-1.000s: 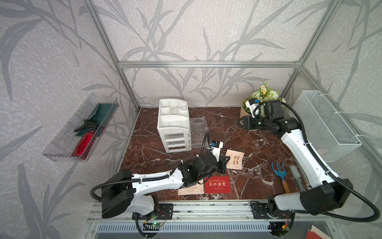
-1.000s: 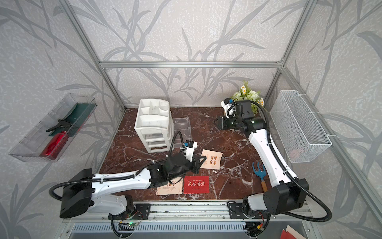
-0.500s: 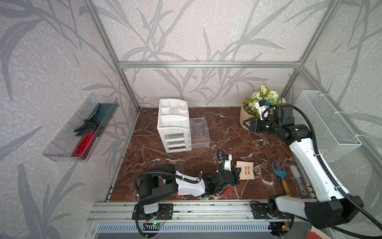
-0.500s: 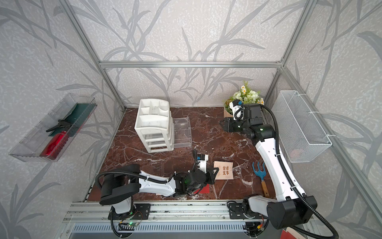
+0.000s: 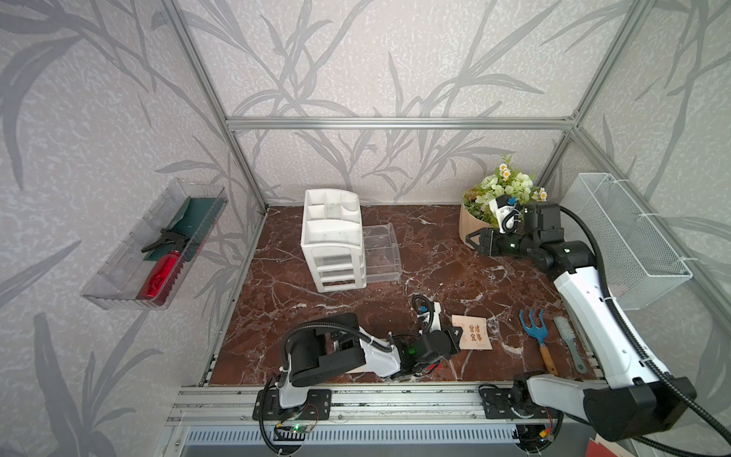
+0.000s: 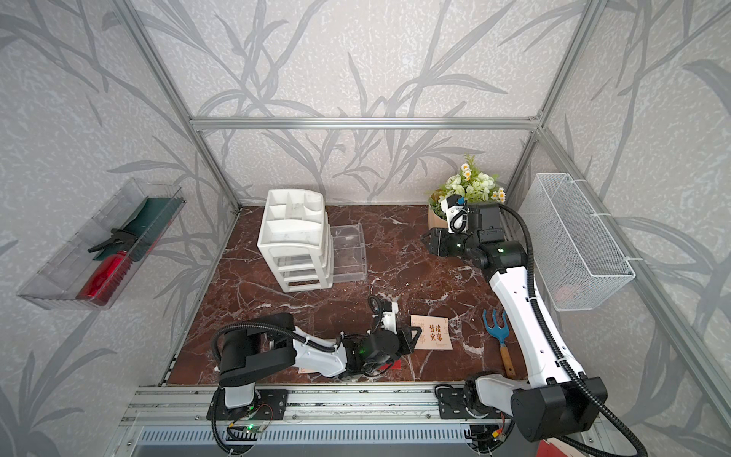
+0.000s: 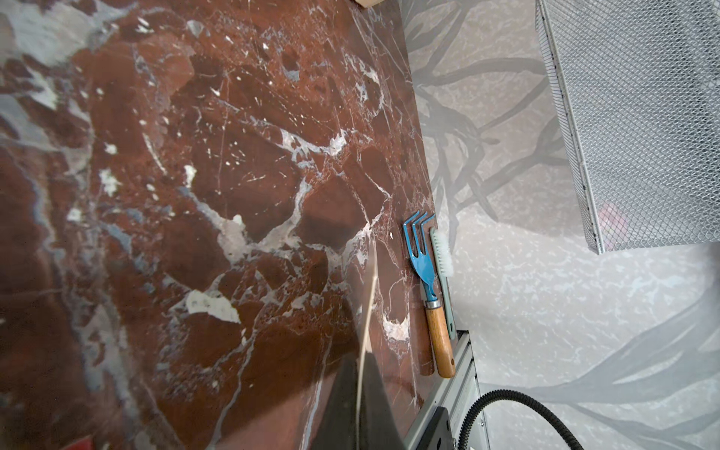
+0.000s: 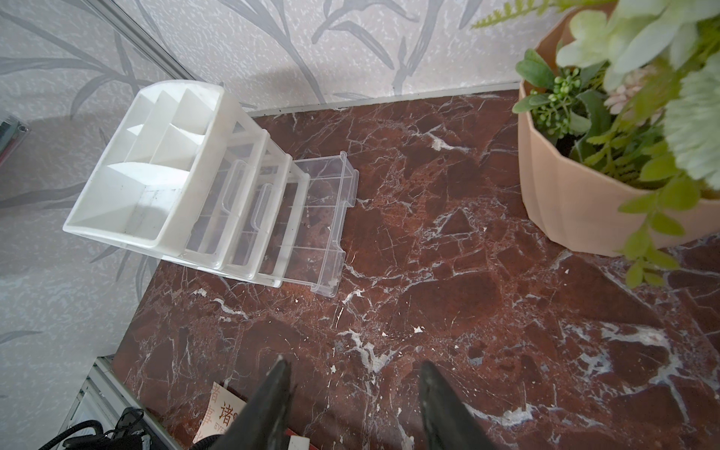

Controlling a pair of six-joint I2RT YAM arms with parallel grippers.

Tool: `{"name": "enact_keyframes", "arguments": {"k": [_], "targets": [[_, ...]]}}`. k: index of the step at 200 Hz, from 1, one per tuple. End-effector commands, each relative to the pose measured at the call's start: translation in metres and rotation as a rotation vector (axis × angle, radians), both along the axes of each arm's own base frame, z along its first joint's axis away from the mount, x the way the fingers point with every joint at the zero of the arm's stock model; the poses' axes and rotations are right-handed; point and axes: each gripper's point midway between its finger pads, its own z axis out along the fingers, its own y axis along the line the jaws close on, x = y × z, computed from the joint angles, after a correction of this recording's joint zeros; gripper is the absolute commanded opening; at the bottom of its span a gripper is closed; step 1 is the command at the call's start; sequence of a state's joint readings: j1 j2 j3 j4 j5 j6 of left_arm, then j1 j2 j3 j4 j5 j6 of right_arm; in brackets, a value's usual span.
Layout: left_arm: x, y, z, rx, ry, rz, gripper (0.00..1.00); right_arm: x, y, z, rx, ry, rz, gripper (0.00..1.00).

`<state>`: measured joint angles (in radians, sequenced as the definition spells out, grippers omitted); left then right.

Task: Take the postcards out of the drawer
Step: Place the postcard at the center of the board.

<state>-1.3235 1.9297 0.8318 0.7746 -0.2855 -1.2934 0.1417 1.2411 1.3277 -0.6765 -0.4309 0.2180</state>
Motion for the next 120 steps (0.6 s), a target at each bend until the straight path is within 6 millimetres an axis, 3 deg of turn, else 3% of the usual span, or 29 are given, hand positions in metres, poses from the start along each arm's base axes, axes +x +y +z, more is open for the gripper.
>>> {"name": "enact_keyframes", "arguments": {"k": [1,29,72,120], "targets": [[0.000,-0.007,0.008,-0.044,0.027,0.012,0.06,-0.002,0.001,0.010,0.023,-0.035,0.005,0.53],[-0.001,-0.008,-0.002,-0.029,0.060,0.004,0.18,0.000,0.001,0.010,0.028,-0.033,0.003,0.53],[-0.003,-0.004,-0.007,-0.007,0.076,-0.002,0.25,0.000,0.001,0.009,0.026,-0.034,0.002,0.53],[0.001,0.025,-0.006,0.111,0.057,0.020,0.28,0.000,0.001,0.005,0.028,-0.027,0.003,0.54]]}}
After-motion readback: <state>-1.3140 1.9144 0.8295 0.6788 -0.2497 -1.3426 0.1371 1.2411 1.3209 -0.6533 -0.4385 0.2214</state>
